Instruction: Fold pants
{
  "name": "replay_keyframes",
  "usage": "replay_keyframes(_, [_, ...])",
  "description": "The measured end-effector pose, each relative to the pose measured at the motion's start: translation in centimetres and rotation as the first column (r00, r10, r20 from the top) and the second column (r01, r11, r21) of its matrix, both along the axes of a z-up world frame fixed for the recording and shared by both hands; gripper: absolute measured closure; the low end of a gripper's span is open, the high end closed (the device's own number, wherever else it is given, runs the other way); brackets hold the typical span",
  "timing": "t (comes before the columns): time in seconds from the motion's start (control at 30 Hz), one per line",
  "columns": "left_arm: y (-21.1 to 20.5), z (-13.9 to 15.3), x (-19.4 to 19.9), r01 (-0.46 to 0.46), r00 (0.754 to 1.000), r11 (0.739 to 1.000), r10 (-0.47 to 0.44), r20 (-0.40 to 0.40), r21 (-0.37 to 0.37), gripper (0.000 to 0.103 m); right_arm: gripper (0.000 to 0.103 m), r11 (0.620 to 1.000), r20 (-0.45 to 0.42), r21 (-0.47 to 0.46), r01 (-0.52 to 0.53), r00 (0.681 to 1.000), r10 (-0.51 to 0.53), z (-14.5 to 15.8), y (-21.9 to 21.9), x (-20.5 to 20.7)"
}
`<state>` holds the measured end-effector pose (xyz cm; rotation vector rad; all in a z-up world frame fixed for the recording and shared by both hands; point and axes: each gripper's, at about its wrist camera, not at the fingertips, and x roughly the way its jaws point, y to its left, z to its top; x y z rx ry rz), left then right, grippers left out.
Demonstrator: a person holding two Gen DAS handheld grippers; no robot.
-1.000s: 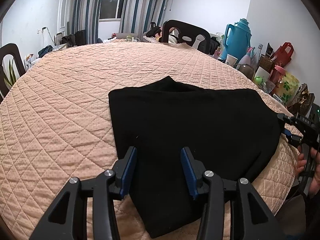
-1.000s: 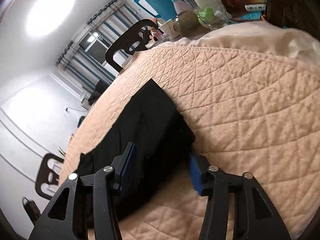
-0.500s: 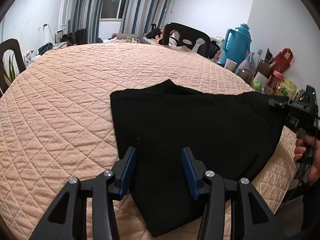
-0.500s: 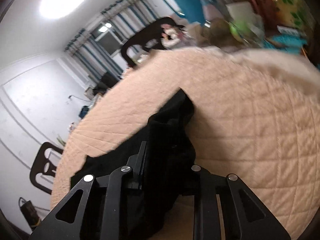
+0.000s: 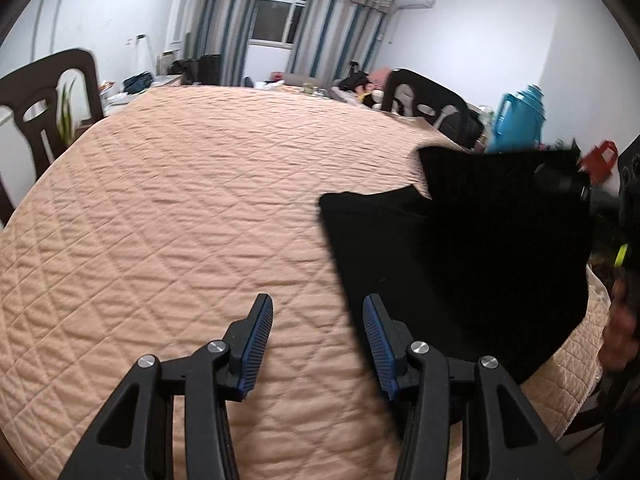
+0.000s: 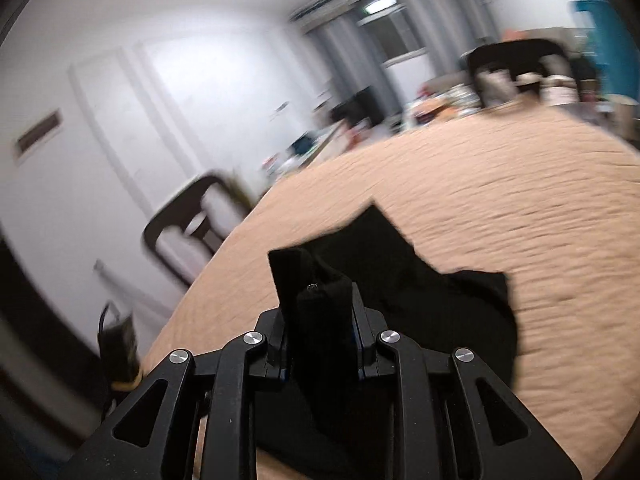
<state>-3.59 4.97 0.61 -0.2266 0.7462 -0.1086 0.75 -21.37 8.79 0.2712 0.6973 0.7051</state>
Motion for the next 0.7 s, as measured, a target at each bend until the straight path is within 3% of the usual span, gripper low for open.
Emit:
replay_keyframes(0.1, [1.0, -0.4, -0.3, -0.025, 1.000, 1.000, 0.025, -0.011, -0.011, 0.053, 0.080, 0.993, -0.061, -0.056, -0.100, 0.993, 0.097, -3.0, 4.0, 0.0])
replay_keyframes(0.2, [1.6, -1.0, -0.6, -0.030, 0.999, 0.999, 0.030, -0.020, -0.025, 0.053, 0.080, 0.989, -0.107, -0.084, -0.124, 0.988, 0.115, -5.0, 5.0, 0.3])
replay_keyframes(0.47, [1.9, -1.2, -0.4, -0.012, 1.000, 0.998, 0.012, -0.015, -0.064, 0.053, 0.081, 0.988, -0.049, -0.075, -0.134, 0.990, 0.130, -2.9, 5.8, -1.1])
replay_keyframes(0.7, [2.6, -1.3, -1.0, -0.027, 1.000, 0.997, 0.026, -0.012, -0.078, 0.053, 0.081, 0.970, -0.116, -0.136, -0.202, 0.976, 0.187, -6.0, 7.7, -1.7])
